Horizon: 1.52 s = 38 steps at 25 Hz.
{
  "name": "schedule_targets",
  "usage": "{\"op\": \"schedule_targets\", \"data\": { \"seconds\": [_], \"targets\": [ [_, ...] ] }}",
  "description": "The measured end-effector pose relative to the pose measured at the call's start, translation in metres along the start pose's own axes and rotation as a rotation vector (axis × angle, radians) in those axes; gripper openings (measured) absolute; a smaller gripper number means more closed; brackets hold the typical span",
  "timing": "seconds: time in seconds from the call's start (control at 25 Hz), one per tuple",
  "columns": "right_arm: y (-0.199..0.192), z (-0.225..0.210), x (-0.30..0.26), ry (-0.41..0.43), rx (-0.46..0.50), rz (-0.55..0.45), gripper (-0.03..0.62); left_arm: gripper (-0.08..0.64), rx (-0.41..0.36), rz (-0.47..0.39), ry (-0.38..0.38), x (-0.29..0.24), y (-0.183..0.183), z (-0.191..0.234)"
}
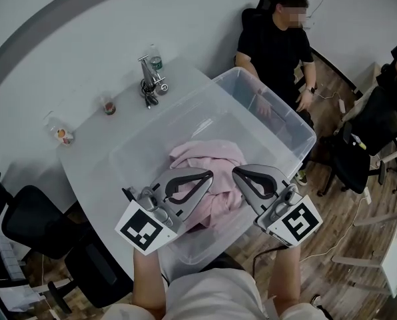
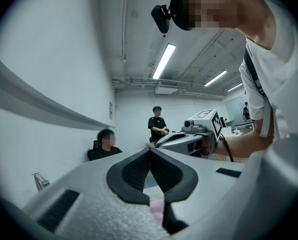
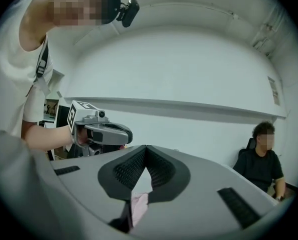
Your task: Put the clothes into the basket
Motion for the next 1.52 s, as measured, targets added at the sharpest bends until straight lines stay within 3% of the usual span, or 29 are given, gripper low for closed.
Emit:
{"op": "schedule_targets", "data": {
  "seconds": [0.4,1.52],
  "targets": [
    [-0.001,0.03,0.01,-0.004,-0.083,-0.074,0.005,0.005,0.038,-0.017,0.01,0.025,-0.002,-0.015],
    [0.013,0.082,0.014,-0.047,-0.061,-0.062,0.003,0.005,0.036,-0.031,-0.016,0.066,0.009,-0.04]
  ]
}}
Point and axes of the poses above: the fingertips, and each gripper's own axes: x backward along the fingers, z to its left, y out of its top, the point moved 7 cm from there along x, backward along the fingers, and after that the axes turned 10 degrees about y, right-handed, at the moved point
